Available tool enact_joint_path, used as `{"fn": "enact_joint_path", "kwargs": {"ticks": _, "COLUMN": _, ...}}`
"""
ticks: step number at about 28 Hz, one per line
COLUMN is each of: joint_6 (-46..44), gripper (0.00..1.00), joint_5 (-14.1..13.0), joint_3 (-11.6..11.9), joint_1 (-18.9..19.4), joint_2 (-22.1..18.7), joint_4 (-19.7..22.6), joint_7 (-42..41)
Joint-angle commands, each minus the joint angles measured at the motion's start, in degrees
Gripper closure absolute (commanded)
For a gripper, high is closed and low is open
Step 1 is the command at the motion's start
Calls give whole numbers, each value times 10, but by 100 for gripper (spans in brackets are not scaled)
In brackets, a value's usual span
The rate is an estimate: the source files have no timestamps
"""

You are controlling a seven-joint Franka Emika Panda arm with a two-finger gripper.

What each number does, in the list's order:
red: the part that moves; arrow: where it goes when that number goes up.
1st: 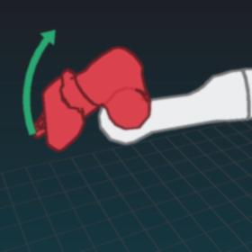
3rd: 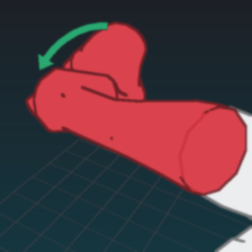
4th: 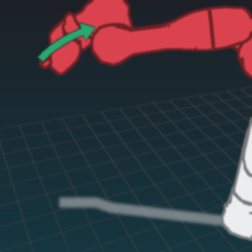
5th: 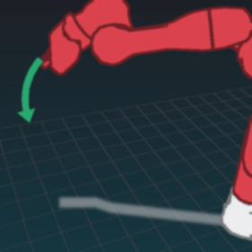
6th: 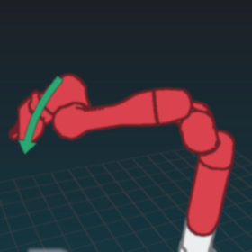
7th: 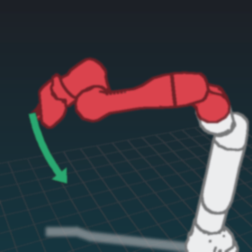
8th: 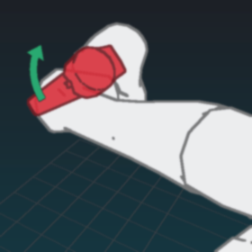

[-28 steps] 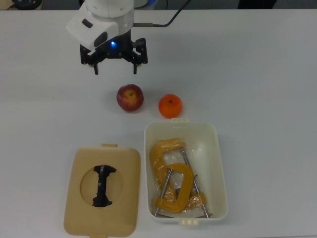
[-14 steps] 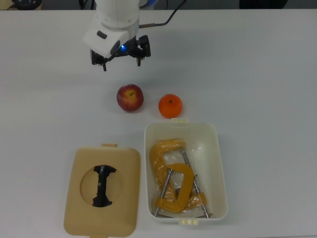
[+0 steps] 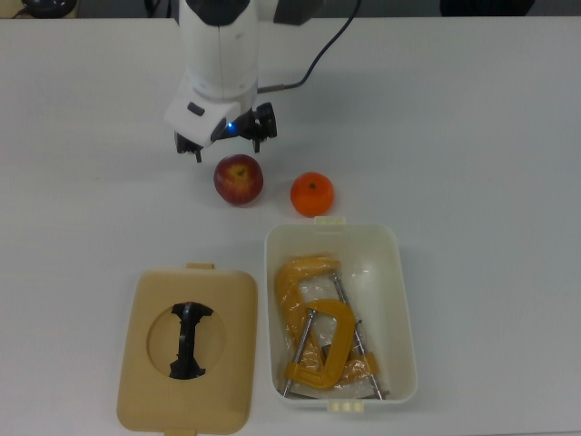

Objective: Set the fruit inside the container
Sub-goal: 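Move the gripper over the red apple, lower and close on it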

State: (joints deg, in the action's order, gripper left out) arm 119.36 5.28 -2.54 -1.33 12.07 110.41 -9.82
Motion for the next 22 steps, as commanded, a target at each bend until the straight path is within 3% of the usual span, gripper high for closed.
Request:
{"fn": "enact_joint_path", "kwargs": {"ticks": 1, "joint_6": 29, "gripper": 0, "joint_5": 17, "joint_3": 0, "joint_1": 2, "joint_2": 23, "joint_4": 3, "joint_7": -9}}
{"fn": "enact_joint_path", "kwargs": {"ticks": 18, "joint_6": 61, "gripper": 0, "joint_5": 29, "joint_3": -10, "joint_1": 6, "joint_2": 67, "joint_4": -2, "joint_7": 0}}
{"fn": "enact_joint_path", "kwargs": {"ticks": 19, "joint_6": 61, "gripper": 2, "joint_5": 30, "joint_3": -10, "joint_1": 5, "joint_2": 67, "joint_4": -2, "joint_7": 0}}
{"fn": "enact_joint_path", "kwargs": {"ticks": 22, "joint_6": 61, "gripper": 26, "joint_5": 32, "joint_3": -10, "joint_1": 5, "joint_2": 66, "joint_4": -2, "joint_7": 0}}
